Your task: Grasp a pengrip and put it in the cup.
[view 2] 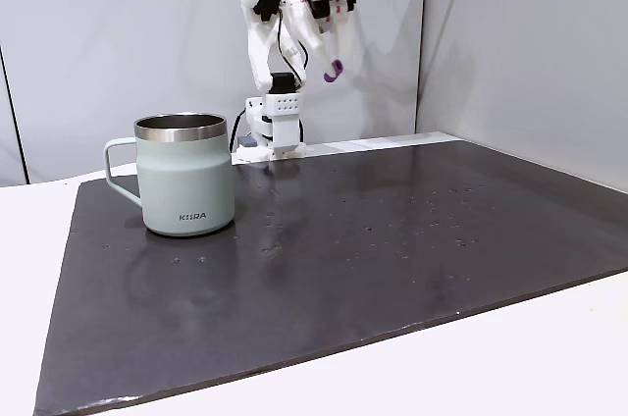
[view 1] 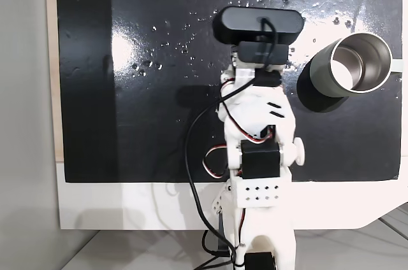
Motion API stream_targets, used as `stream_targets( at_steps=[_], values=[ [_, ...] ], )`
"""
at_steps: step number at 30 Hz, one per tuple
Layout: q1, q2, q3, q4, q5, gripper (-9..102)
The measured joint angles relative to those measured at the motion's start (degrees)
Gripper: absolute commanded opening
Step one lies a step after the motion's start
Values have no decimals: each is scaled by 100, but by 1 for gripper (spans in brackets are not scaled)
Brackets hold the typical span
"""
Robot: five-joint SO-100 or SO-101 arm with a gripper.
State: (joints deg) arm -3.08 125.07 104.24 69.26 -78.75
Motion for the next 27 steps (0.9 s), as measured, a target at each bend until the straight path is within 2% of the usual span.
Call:
stream_targets(
  at_steps=[8,17,20,24,27],
  values=[
    [1415,-308,-773,-703,220,0],
    [2320,-1310,-1600,-1547,237,0],
    [2540,-1433,-1556,-2127,237,0],
    [2883,-1336,-844,-3366,193,0],
    [3103,-1336,-264,-3806,123,0]
  ],
)
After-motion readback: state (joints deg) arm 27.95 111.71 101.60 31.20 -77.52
